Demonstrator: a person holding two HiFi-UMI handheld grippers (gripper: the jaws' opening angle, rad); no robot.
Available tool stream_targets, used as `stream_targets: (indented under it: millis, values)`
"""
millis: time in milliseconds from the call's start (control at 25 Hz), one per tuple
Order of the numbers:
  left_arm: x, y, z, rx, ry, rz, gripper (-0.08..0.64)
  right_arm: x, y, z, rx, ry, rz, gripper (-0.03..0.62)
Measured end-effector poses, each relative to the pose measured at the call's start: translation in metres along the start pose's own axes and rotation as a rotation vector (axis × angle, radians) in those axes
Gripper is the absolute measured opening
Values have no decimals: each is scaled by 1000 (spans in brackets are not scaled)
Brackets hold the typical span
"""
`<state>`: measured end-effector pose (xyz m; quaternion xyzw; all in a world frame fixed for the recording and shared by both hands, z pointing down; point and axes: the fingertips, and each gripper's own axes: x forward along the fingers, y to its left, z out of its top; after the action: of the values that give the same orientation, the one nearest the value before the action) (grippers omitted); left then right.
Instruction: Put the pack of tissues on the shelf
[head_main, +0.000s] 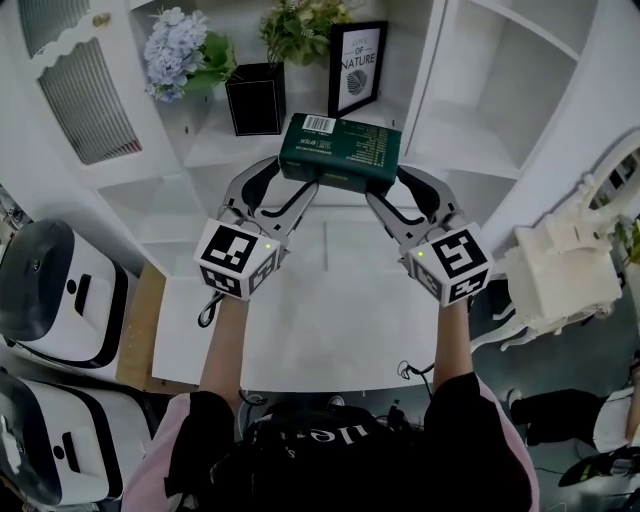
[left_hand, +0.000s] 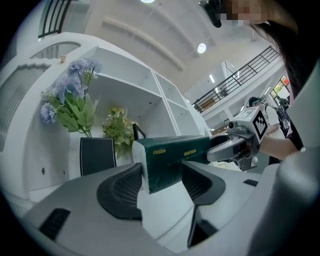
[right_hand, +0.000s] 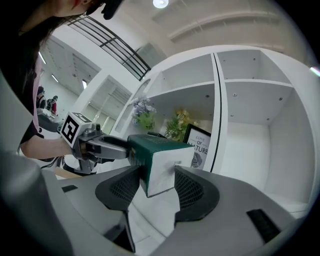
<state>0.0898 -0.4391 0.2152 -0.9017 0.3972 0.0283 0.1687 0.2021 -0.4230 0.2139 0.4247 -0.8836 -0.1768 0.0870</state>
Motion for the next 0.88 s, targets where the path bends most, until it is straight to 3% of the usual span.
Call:
stream_targets:
  millis: [440,680,880]
  values:
    - [20,19,2,-14,-6,34,245,24,-31,7,69,-80,-29,218]
    - [23,25,1,15,8,77,245,38,-42,8,9,-74,-88,198]
    - [28,37,-5,-3,31,111,226,47,-44,5,19,-92,-100,195]
